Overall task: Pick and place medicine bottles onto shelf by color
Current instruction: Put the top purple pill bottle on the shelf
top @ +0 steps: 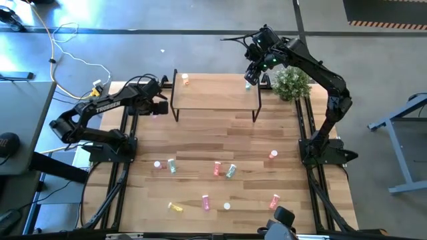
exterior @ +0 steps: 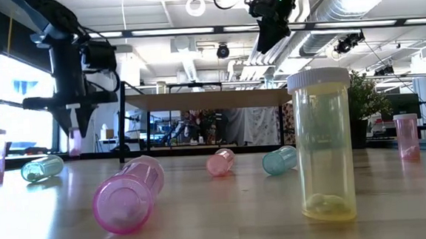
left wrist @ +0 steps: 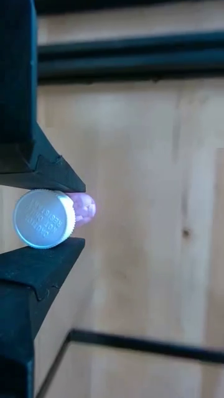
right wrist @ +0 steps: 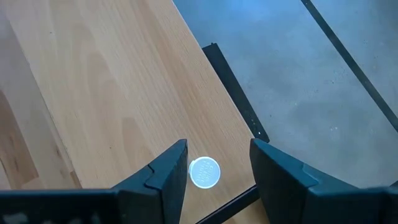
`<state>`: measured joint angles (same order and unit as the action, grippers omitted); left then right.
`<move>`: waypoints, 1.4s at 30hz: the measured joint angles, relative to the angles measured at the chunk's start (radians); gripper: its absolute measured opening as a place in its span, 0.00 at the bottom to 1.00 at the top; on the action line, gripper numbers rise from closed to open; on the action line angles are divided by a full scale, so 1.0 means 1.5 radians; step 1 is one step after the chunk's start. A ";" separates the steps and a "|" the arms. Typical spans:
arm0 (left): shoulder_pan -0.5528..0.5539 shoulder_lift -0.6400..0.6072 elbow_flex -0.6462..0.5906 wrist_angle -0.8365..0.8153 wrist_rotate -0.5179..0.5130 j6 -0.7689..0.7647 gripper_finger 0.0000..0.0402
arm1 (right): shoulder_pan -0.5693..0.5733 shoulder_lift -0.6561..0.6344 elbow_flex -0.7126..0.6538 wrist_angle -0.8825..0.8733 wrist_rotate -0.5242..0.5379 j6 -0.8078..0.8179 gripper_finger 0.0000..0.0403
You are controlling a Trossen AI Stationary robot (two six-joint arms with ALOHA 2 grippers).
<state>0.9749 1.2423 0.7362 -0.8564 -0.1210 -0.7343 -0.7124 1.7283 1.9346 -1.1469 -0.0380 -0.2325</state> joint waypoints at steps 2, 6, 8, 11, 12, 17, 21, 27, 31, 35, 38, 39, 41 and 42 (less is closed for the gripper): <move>0.000 -0.005 0.027 -0.017 -0.010 0.008 0.28 | 0.000 0.000 0.000 0.000 0.000 0.000 0.41; 0.000 -0.016 0.089 -0.037 -0.036 0.020 0.28 | 0.000 0.000 0.000 0.000 0.000 0.000 0.41; 0.000 -0.018 0.123 -0.058 -0.060 0.022 0.29 | 0.000 0.000 0.000 0.000 0.000 0.000 0.41; 0.001 -0.018 0.174 -0.086 -0.081 0.028 0.29 | 0.000 0.000 0.000 -0.001 0.000 0.000 0.41; 0.002 -0.018 0.185 -0.094 -0.080 0.025 0.29 | 0.000 0.000 0.000 0.000 0.000 0.000 0.41; 0.009 -0.018 0.206 -0.118 -0.066 0.021 0.29 | 0.000 0.000 0.000 -0.001 0.000 0.000 0.41; 0.006 -0.018 0.206 -0.119 -0.057 0.021 0.29 | 0.000 0.000 0.000 -0.001 0.000 0.000 0.41; -0.018 -0.018 0.206 -0.118 -0.033 0.010 0.29 | 0.000 0.000 0.000 -0.001 0.000 0.000 0.41; -0.039 -0.023 0.207 -0.119 -0.031 0.001 0.29 | 0.000 0.000 0.000 -0.001 0.000 0.000 0.41; -0.057 -0.030 0.243 -0.136 -0.047 -0.004 0.29 | 0.000 0.000 0.000 -0.001 0.000 0.000 0.41; -0.066 -0.035 0.288 -0.140 -0.071 -0.004 0.29 | 0.000 0.000 0.000 -0.001 0.000 0.000 0.41; -0.067 -0.035 0.304 -0.140 -0.076 -0.003 0.29 | 0.000 0.000 0.000 -0.001 0.000 0.000 0.41; -0.069 -0.035 0.338 -0.140 -0.080 0.006 0.29 | 0.000 0.000 0.000 -0.001 0.000 0.000 0.41; -0.071 -0.035 0.354 -0.138 -0.082 0.010 0.29 | 0.000 0.000 0.000 -0.001 0.000 0.000 0.41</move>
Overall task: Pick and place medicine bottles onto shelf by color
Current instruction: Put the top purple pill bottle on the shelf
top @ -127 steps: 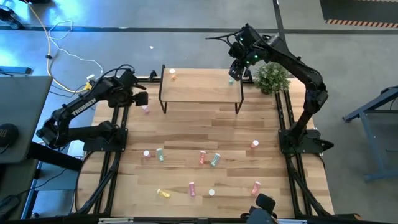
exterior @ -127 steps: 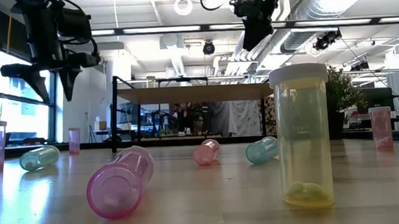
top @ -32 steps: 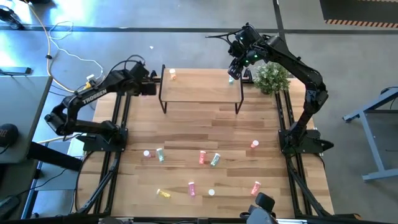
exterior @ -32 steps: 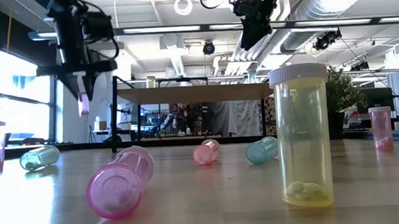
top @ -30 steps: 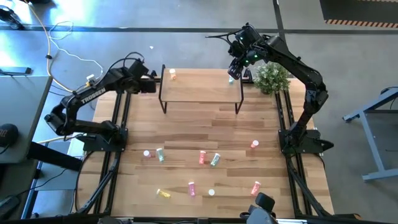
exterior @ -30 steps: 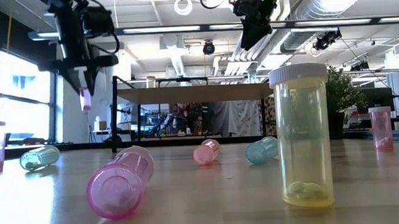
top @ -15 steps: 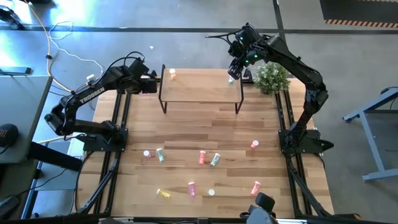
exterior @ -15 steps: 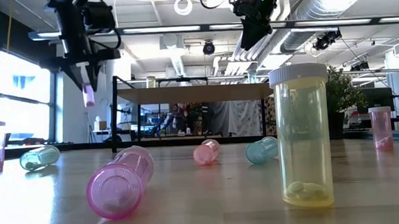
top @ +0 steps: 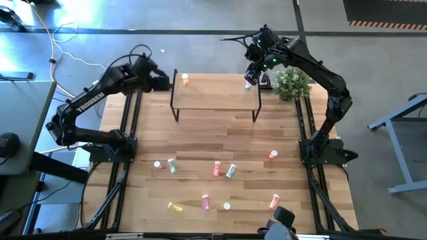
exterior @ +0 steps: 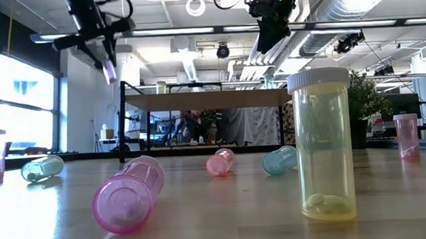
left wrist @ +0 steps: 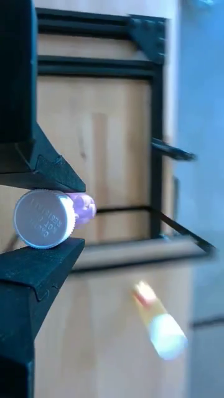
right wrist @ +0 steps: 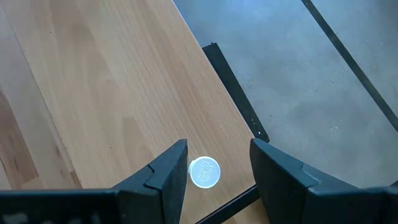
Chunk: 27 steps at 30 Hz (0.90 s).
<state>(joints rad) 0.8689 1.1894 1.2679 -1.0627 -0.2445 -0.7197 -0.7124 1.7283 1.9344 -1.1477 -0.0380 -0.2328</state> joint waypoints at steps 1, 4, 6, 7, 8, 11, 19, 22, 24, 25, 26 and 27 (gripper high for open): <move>-0.002 0.000 0.015 0.005 -0.001 0.006 0.29 | 0.000 0.000 0.000 0.000 0.000 0.000 0.41; -0.016 0.000 0.056 0.037 -0.002 0.020 0.29 | 0.000 0.000 0.000 0.000 0.000 0.000 0.41; -0.025 0.000 0.081 0.074 -0.002 0.041 0.29 | 0.000 0.000 0.000 0.000 0.000 0.000 0.41; -0.028 0.000 0.094 0.091 -0.001 0.054 0.29 | 0.000 0.000 0.000 0.000 0.000 0.000 0.41; -0.028 0.000 0.106 0.109 -0.001 0.067 0.29 | 0.000 0.000 0.000 0.000 0.000 0.000 0.41; -0.028 0.008 0.147 0.154 -0.002 0.096 0.27 | 0.000 0.000 0.000 -0.003 0.000 0.000 0.41; -0.028 0.087 0.276 0.177 0.034 0.166 0.28 | 0.000 0.000 0.000 -0.023 0.000 0.000 0.41; -0.035 0.127 0.318 0.176 0.039 0.181 0.28 | 0.000 0.000 0.000 -0.025 0.000 0.000 0.41; -0.039 0.153 0.345 0.173 0.041 0.190 0.28 | 0.000 0.000 0.000 -0.025 0.000 0.000 0.41; -0.041 0.164 0.355 0.172 0.045 0.193 0.28 | 0.000 0.000 0.000 -0.025 0.000 0.000 0.41; -0.043 0.177 0.367 0.171 0.053 0.196 0.28 | 0.000 0.000 0.000 -0.025 0.000 0.000 0.41; -0.045 0.189 0.380 0.172 0.061 0.202 0.28 | 0.000 0.000 0.000 -0.025 0.000 0.000 0.41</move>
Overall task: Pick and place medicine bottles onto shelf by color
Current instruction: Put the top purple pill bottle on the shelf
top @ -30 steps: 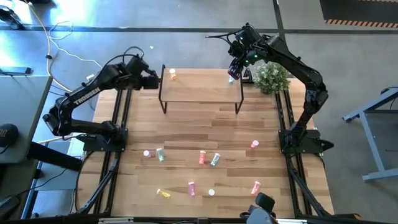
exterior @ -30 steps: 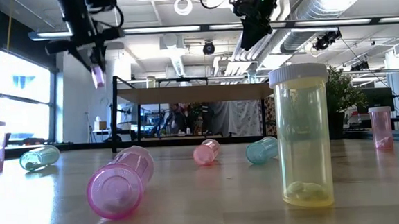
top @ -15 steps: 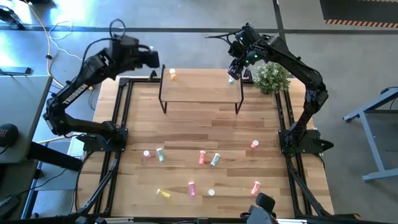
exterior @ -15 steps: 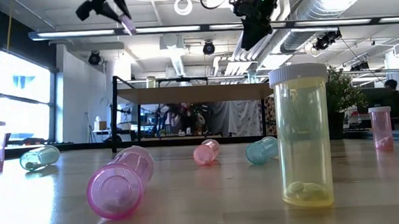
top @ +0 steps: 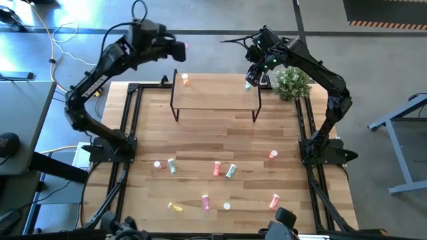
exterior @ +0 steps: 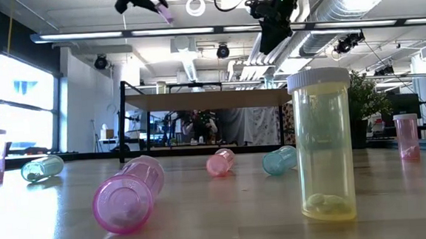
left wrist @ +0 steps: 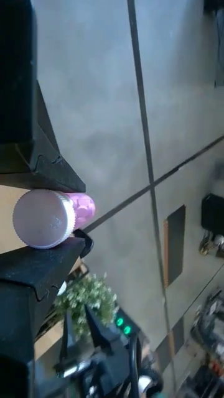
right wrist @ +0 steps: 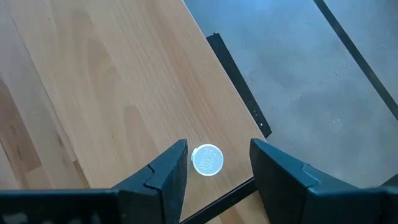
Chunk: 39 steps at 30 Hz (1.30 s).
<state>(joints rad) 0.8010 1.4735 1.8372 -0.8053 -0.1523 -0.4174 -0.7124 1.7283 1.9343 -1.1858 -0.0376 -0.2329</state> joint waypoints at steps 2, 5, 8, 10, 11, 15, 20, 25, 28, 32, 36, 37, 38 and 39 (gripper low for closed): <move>-0.004 0.027 0.026 -0.003 0.013 0.018 0.28 | 0.000 0.000 0.000 0.000 0.000 0.000 0.41; -0.008 0.064 0.070 -0.016 0.017 0.054 0.28 | 0.000 0.000 0.000 0.000 0.000 0.000 0.41; -0.007 0.100 0.121 -0.062 0.025 0.072 0.29 | 0.000 0.000 0.000 -0.002 0.000 0.000 0.41; -0.006 0.123 0.152 -0.097 0.026 0.081 0.29 | 0.000 0.000 0.000 -0.006 0.000 0.000 0.41; -0.006 0.134 0.167 -0.111 0.026 0.090 0.29 | 0.000 0.000 0.000 -0.006 0.000 0.000 0.41; -0.006 0.178 0.221 -0.169 0.030 0.112 0.29 | 0.000 0.000 0.000 -0.006 0.000 0.000 0.41; -0.007 0.229 0.261 -0.239 0.035 0.136 0.29 | 0.000 0.000 0.000 -0.008 0.000 0.013 0.41; -0.019 0.264 0.263 -0.274 0.052 0.144 0.29 | 0.000 0.000 0.000 -0.020 0.000 0.013 0.41; -0.035 0.279 0.264 -0.275 0.049 0.157 0.29 | 0.000 0.000 0.000 -0.024 0.000 0.014 0.41; -0.049 0.302 0.263 -0.280 0.046 0.161 0.29 | 0.000 0.000 0.000 -0.026 0.000 0.027 0.41; -0.052 0.321 0.263 -0.304 0.032 0.166 0.29 | 0.000 0.000 0.000 -0.030 0.000 0.033 0.41; -0.053 0.327 0.263 -0.305 0.027 0.166 0.29 | 0.000 0.000 0.000 -0.031 0.000 0.033 0.41; -0.054 0.333 0.263 -0.310 0.025 0.165 0.29 | 0.000 0.000 0.000 -0.031 0.000 0.033 0.41; -0.054 0.338 0.263 -0.313 0.022 0.165 0.29 | 0.000 0.000 0.000 -0.032 0.000 0.033 0.41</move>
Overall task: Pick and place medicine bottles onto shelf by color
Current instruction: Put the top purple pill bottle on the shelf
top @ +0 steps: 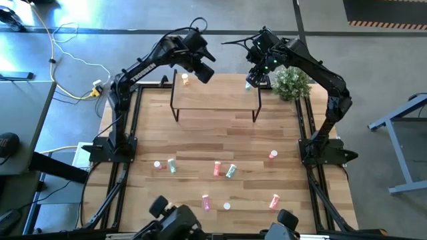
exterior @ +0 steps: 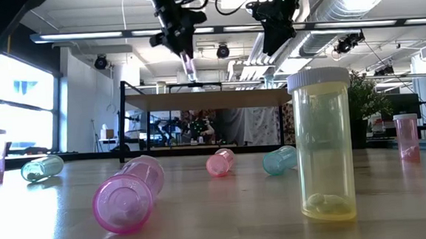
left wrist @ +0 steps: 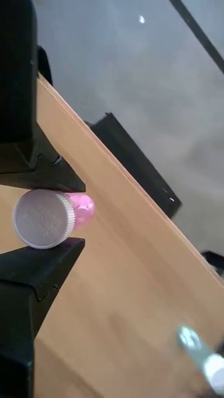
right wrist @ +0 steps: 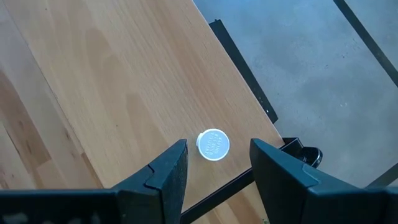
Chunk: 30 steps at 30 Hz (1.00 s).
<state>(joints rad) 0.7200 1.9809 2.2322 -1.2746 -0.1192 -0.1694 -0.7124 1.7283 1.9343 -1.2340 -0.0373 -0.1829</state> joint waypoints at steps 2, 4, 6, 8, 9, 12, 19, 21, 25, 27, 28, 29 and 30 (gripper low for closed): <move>-0.001 0.010 0.000 0.001 0.001 0.000 0.29 | 0.000 0.000 0.000 0.000 0.000 0.000 0.41; -0.001 0.021 0.000 -0.003 0.002 -0.001 0.29 | 0.000 0.000 0.000 0.000 0.000 0.002 0.41; -0.002 0.035 0.000 -0.007 0.002 -0.001 0.29 | 0.000 0.000 0.000 -0.001 0.000 0.002 0.41; -0.004 0.045 0.000 -0.008 0.002 -0.001 0.29 | 0.000 0.000 0.000 -0.001 0.000 0.002 0.41; -0.004 0.048 0.000 -0.009 0.000 -0.001 0.29 | 0.000 0.000 0.000 -0.001 0.000 0.002 0.41; -0.005 0.059 0.000 -0.009 -0.003 0.006 0.29 | 0.000 0.000 0.000 -0.001 0.000 0.002 0.41; -0.005 0.081 0.000 -0.016 -0.012 0.011 0.29 | 0.000 0.000 0.000 -0.001 0.000 0.002 0.41; -0.005 0.083 -0.001 -0.027 -0.013 0.011 0.29 | 0.000 0.000 0.000 -0.001 0.000 0.002 0.41; -0.005 0.084 -0.001 -0.031 -0.008 0.011 0.29 | 0.000 0.000 0.000 -0.001 0.000 0.002 0.41; -0.006 0.084 -0.001 -0.031 -0.002 0.011 0.29 | 0.000 0.000 0.000 -0.001 0.000 0.002 0.41; -0.008 0.086 -0.001 -0.031 0.004 0.011 0.29 | 0.000 0.000 0.000 -0.001 0.000 0.002 0.41; -0.013 0.088 0.000 -0.030 0.006 0.011 0.29 | 0.000 0.000 0.000 -0.001 0.000 0.002 0.41; -0.015 0.091 0.000 -0.031 0.007 0.011 0.29 | 0.000 0.000 0.000 -0.001 0.000 0.002 0.41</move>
<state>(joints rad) 0.6974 2.1173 2.2318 -1.3206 -0.1082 -0.1529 -0.7128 1.7287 1.9343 -1.2350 -0.0373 -0.1799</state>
